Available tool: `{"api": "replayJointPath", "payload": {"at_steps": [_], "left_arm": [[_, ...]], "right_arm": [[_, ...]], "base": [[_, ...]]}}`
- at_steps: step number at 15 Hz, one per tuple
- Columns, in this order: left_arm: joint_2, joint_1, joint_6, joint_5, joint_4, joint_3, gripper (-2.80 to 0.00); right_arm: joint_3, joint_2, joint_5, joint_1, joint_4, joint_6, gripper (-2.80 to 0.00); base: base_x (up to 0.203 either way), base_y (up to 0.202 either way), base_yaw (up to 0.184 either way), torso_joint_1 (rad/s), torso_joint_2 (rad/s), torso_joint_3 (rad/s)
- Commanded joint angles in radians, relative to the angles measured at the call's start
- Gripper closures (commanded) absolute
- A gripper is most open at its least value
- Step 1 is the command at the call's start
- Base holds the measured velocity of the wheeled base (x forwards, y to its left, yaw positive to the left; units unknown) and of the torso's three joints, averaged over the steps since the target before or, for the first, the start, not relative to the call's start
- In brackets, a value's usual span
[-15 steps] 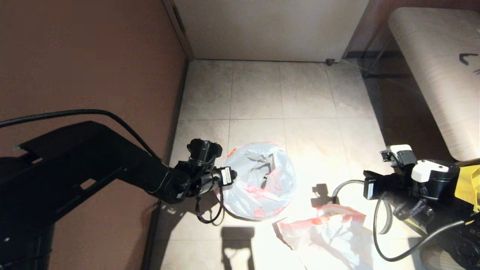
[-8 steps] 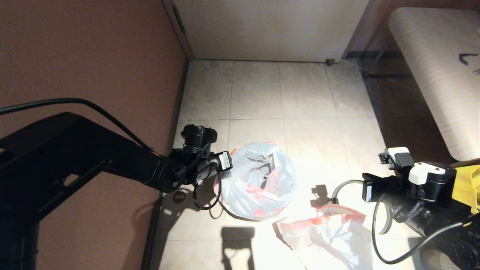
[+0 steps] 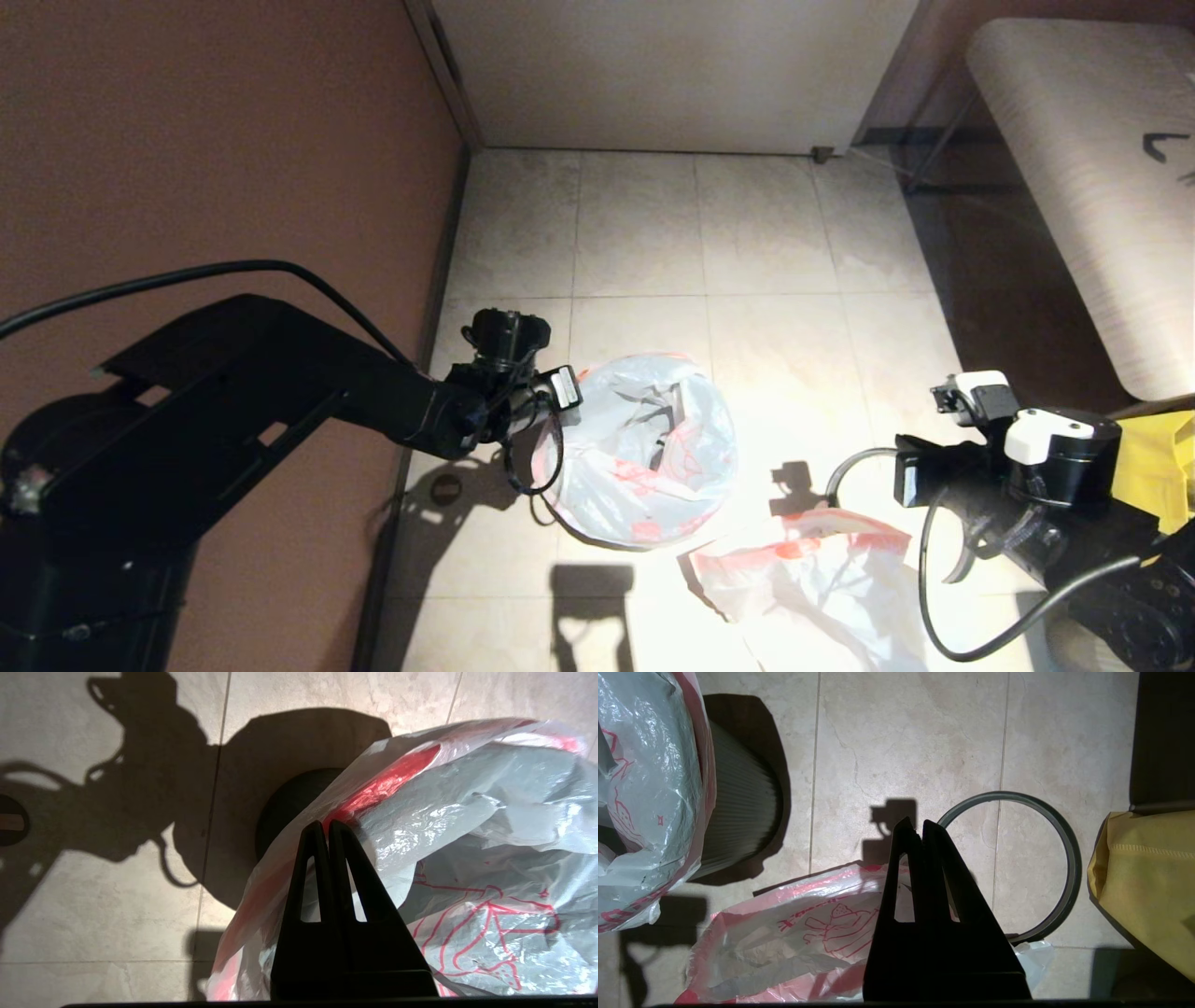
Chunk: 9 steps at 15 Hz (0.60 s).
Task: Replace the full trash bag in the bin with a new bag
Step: Put the new garbage bag on the trash can
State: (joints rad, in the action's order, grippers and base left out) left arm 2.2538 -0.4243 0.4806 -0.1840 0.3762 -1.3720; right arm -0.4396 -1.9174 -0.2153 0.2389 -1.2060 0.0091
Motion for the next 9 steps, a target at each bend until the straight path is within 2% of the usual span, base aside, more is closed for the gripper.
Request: {"api": "replayJointPath", "payload": {"at_steps": [1, 4, 9], "left_arm": [[0.046, 0.001, 0.002, -0.002, -0.016, -0.046, 0.0], [0.07, 0.001, 0.006, 0.0, -0.057, -0.094, 0.0], [0.138, 0.002, 0.005, -0.004, -0.059, -0.127, 0.0]], "right_arm": [[-0.001, -0.005, 0.0, -0.001, -0.012, 0.0, 0.0], [0.003, -0.029, -0.001, -0.001, -0.055, 0.002, 0.0], [0.01, -0.069, -0.002, -0.003, -0.106, 0.0, 0.0]], "base": [[0.0, 0.0, 0.0, 0.0, 0.0, 0.0], [0.0, 0.0, 0.0, 0.0, 0.0, 0.0], [0.0, 0.0, 0.0, 0.0, 0.0, 0.0]]}}
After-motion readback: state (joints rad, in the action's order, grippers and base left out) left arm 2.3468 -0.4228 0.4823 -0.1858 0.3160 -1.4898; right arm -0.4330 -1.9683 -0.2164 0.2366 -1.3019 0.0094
